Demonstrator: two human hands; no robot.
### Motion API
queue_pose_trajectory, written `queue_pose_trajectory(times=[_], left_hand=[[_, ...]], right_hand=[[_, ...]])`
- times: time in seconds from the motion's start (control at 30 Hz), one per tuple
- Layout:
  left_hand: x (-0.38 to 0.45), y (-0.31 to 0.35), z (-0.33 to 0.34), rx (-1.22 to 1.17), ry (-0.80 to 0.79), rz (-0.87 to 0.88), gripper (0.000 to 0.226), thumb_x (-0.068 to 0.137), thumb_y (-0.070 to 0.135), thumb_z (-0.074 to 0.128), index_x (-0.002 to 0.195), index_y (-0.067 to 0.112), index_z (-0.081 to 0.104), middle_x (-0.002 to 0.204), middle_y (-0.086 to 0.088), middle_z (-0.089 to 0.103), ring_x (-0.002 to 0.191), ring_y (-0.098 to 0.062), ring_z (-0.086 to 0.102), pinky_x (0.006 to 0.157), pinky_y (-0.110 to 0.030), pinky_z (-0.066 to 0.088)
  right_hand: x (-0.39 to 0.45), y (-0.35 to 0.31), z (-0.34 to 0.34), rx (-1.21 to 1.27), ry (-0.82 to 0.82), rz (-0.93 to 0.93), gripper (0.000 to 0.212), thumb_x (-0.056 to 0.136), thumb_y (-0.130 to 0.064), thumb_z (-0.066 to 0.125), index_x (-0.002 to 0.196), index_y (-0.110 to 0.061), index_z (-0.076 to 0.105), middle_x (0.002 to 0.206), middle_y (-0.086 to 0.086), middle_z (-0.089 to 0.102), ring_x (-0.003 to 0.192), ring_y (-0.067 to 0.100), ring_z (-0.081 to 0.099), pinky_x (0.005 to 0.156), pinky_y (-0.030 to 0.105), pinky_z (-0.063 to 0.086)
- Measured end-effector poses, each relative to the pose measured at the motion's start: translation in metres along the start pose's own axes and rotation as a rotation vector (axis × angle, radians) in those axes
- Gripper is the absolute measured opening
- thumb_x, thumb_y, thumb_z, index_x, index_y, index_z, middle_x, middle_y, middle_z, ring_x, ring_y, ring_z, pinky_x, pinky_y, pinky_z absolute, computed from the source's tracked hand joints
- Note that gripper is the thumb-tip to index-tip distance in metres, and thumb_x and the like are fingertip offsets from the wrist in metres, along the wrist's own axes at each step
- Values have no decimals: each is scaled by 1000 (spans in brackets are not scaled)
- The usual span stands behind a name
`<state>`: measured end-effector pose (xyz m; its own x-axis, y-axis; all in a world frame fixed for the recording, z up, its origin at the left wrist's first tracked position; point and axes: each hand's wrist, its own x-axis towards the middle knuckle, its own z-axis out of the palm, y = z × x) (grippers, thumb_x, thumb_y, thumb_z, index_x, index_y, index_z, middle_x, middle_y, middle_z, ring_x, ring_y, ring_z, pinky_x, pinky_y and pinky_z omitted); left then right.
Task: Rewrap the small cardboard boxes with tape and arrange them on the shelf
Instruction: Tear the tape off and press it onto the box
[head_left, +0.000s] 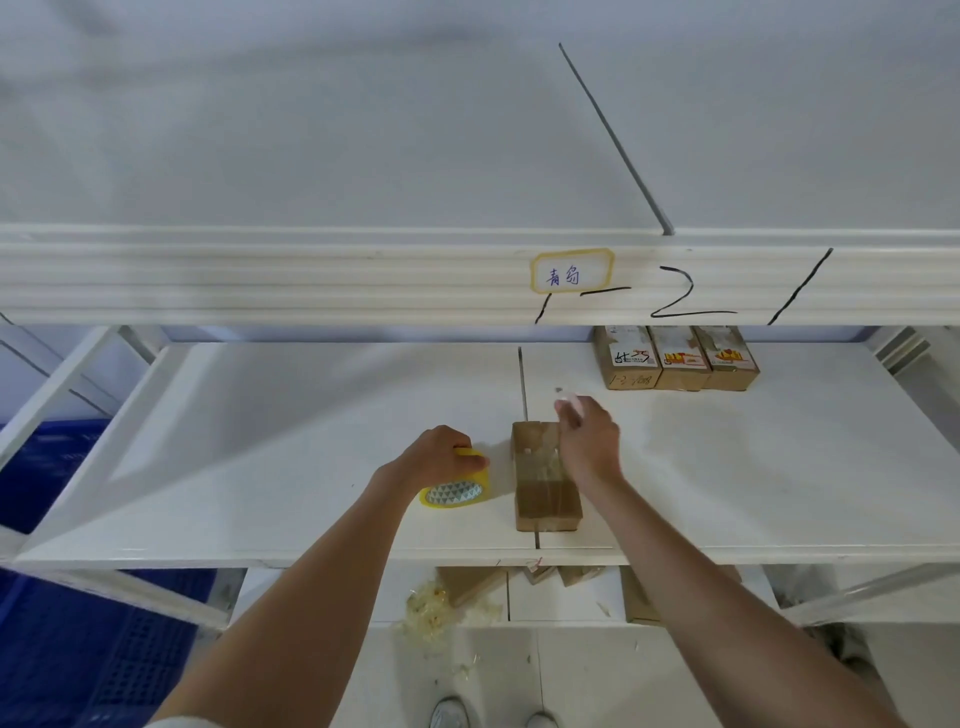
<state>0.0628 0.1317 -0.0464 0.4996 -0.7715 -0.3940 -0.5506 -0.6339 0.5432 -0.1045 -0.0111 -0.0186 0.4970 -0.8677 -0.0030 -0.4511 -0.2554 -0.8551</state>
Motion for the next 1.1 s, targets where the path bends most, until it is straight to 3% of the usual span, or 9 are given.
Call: queue_pose_trajectory(times=[0.13,0.27,0.37,0.6,0.8,1.1], left_hand=[[-1,0,1,-8,11,1,30,89,44,67,78,16,66,81,-1,62,78,-20,62,61,-24,44],[-2,-1,1,-17,18,4,33,89,46,69,79,14,66,81,-2,61,77,-21,61,65,-26,46],[-2,-3,1,-20,28,5,32,89,46,68,74,19,62,79,-1,59,78,-22,61,69,-30,48],[-3,-6,1,-44,16,-5,28,90,49,66,82,22,66,90,-4,65,90,-27,67,85,-42,57],[-5,-7,0,-63,11,-4,26,91,48,66,85,22,67,95,-5,67,92,-28,68,87,-44,58],[-6,-8,-1,-76,-1,-6,30,91,48,65,90,18,69,96,-7,68,90,-28,68,84,-42,57]], right_hand=[[-20,-2,28,-16,-102,-22,25,104,-22,52,126,-12,47,107,4,59,95,22,62,74,27,52],[-33,13,34,-97,-185,-95,16,101,-18,56,115,-11,55,104,0,56,95,18,55,74,23,40],[-36,20,30,-66,-226,-86,15,102,-19,54,115,-12,59,103,-3,58,96,15,56,70,10,37],[-39,24,32,-85,-332,-100,17,104,-26,51,117,-19,58,104,-7,60,100,14,57,83,26,45],[-40,24,33,-102,-349,-124,18,103,-26,51,118,-19,59,104,-9,61,97,10,57,75,14,41],[-39,25,33,-108,-367,-113,21,102,-23,53,122,-20,60,115,-1,64,102,16,57,82,23,43]])
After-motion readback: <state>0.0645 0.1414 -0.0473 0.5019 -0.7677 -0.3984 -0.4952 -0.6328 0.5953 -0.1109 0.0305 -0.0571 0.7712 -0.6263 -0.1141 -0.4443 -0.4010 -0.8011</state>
